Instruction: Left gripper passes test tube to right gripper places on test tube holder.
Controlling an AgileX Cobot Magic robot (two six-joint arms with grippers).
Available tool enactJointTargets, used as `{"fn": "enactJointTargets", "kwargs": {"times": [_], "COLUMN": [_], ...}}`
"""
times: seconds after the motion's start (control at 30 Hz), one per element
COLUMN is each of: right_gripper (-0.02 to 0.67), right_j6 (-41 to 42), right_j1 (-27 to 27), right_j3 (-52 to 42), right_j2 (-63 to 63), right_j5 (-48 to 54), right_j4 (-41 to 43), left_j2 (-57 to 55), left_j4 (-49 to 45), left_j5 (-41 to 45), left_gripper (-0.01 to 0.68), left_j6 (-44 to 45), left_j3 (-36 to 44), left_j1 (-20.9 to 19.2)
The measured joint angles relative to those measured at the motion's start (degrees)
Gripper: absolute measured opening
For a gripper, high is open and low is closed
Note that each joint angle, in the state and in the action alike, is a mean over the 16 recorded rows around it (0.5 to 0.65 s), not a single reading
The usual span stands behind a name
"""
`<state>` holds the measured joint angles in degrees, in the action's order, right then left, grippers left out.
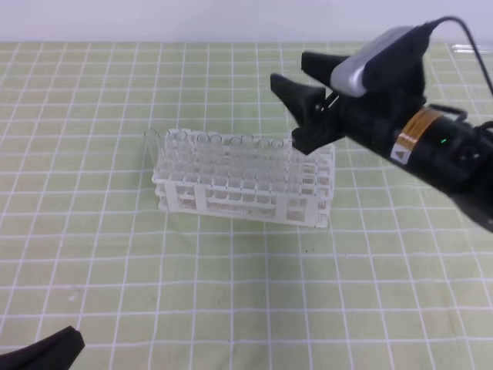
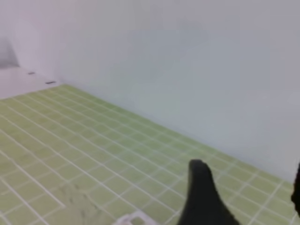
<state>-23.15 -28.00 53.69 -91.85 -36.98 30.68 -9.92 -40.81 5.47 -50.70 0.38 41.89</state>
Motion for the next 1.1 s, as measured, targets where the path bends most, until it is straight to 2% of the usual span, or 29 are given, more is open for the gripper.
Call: {"fn": "enactJointTargets", "kwargs": {"times": [0.27, 0.5, 0.83, 1.1], "right_gripper": [0.155, 0.015, -0.013, -0.014], "right_j6": [-15.41, -25.59, -30.39, -31.53], "right_j1": [0.00, 0.00, 0.00, 0.13], "right_j3": [-1.46, -7.41, -21.93, -28.77], "right_j2": [13.03, 25.58, 40.91, 46.27], "right_j5": [7.21, 10.05, 9.10, 13.81], "right_j4": [14.47, 23.22, 25.68, 22.90], "left_j2": [0.00, -0.11, -0.09, -0.09], "left_j4": [-0.01, -0.05, -0.04, -0.04], "left_j5": [-0.02, -0.13, -0.15, -0.11], "left_gripper": [-0.002, -0.002, -0.002, -0.002], "left_j6": [0.01, 0.04, 0.05, 0.05], "left_j3": [0.07, 0.39, 0.33, 0.33], "left_j1": [0.00, -0.02, -0.02, -0.04]}}
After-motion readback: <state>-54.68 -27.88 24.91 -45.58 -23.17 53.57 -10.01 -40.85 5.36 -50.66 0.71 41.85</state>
